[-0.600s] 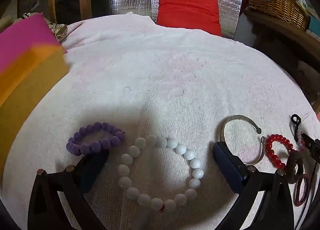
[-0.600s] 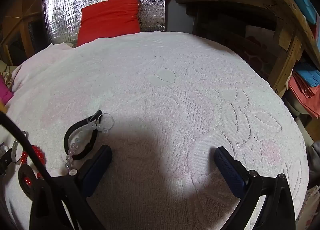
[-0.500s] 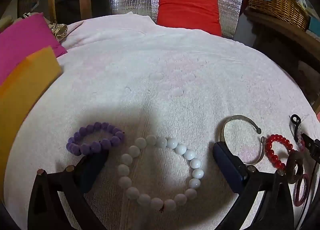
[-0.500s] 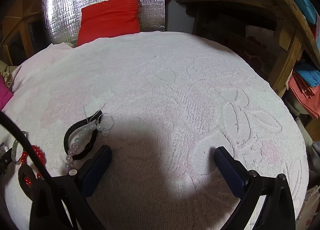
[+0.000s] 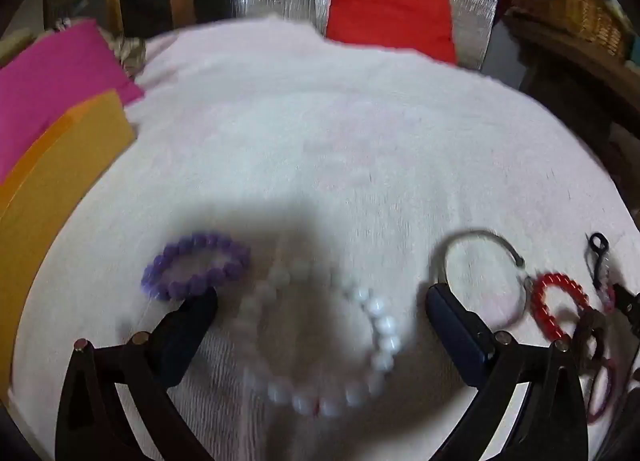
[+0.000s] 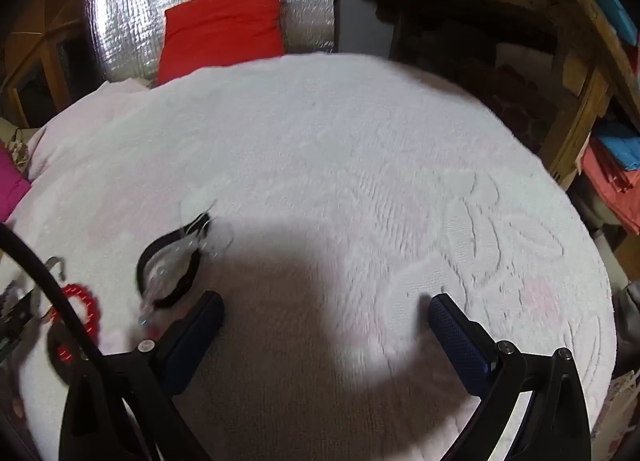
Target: Organize jewelry
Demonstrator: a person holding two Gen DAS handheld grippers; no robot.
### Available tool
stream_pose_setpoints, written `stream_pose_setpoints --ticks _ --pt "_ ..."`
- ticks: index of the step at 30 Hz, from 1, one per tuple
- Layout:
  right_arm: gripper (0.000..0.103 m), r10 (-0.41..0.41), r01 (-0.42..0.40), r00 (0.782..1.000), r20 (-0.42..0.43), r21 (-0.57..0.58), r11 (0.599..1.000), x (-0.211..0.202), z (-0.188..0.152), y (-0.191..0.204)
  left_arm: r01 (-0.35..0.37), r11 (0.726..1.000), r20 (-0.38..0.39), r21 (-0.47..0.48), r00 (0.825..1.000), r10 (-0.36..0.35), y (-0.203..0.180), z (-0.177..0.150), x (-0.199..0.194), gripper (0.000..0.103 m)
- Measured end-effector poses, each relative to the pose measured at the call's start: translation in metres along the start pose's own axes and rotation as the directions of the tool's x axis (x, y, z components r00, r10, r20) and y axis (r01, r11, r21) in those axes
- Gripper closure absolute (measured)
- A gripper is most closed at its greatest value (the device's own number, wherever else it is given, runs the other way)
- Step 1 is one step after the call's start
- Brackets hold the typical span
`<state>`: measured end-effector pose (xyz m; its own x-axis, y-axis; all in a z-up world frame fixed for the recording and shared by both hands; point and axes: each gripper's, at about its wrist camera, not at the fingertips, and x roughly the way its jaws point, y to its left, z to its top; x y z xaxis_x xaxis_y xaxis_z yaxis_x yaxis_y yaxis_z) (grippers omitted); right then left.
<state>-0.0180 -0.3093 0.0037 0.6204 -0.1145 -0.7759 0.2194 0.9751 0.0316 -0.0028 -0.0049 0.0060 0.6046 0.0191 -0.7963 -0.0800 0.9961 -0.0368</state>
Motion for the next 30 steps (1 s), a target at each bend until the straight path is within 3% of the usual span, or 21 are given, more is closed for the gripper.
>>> stream_pose_setpoints --ticks 2,3,5,6,9,12,14,18,19,22,30 --pt "0.0 0.019 -0.019 0.997 -0.069 0.014 1.0 -0.002 -0.002 -0.004 0.048 0.998 -0.1 0.049 0.994 -0.043 0.0 -0.004 -0.016 0.0" --pt "0.0 0.027 -0.026 0.993 -0.117 0.01 1.0 -0.007 -0.003 -0.005 0.042 0.997 -0.097 0.068 0.995 -0.035 0.001 -0.008 -0.029 0.0" --pt "0.0 0.049 -0.051 0.974 -0.219 -0.004 0.999 -0.02 -0.006 -0.007 -0.008 0.995 0.034 0.096 0.999 0.004 0.012 -0.024 -0.081 0.0" --pt "0.0 0.056 -0.055 0.973 -0.223 0.01 0.998 -0.032 -0.011 -0.011 -0.036 0.993 0.079 0.114 0.997 0.027 0.018 -0.031 -0.105 0.0" --pt "0.0 0.094 -0.087 0.99 -0.109 0.061 0.994 -0.092 -0.031 -0.022 -0.079 0.994 0.136 0.08 0.988 0.068 0.041 -0.047 -0.168 0.0" --pt "0.0 0.132 -0.135 0.988 0.078 0.037 0.99 -0.167 -0.052 -0.019 -0.124 0.992 0.184 0.028 0.976 0.117 0.058 -0.064 -0.223 0.0" --pt "0.0 0.143 -0.146 0.966 0.214 0.001 0.989 -0.217 -0.068 -0.012 -0.115 0.993 0.207 0.012 0.972 0.11 0.061 -0.071 -0.255 0.0" --pt "0.0 0.215 -0.226 0.911 0.351 -0.01 0.974 -0.274 -0.091 0.007 -0.109 0.994 0.281 0.006 0.954 0.103 0.068 -0.093 -0.303 0.0" --pt "0.0 0.224 -0.236 0.909 0.352 -0.01 0.972 -0.282 -0.101 0.012 -0.111 0.994 0.281 0.01 0.954 0.104 0.069 -0.097 -0.305 0.0" --pt "0.0 0.172 -0.162 0.951 0.257 -0.06 0.985 -0.294 -0.103 0.037 -0.127 0.992 0.296 0.022 0.948 0.115 0.069 -0.106 -0.316 0.0" --pt "0.0 0.183 -0.157 0.96 0.212 -0.132 0.979 -0.319 -0.115 0.059 -0.098 0.995 0.331 -0.022 0.938 0.1 0.069 -0.105 -0.334 0.0"
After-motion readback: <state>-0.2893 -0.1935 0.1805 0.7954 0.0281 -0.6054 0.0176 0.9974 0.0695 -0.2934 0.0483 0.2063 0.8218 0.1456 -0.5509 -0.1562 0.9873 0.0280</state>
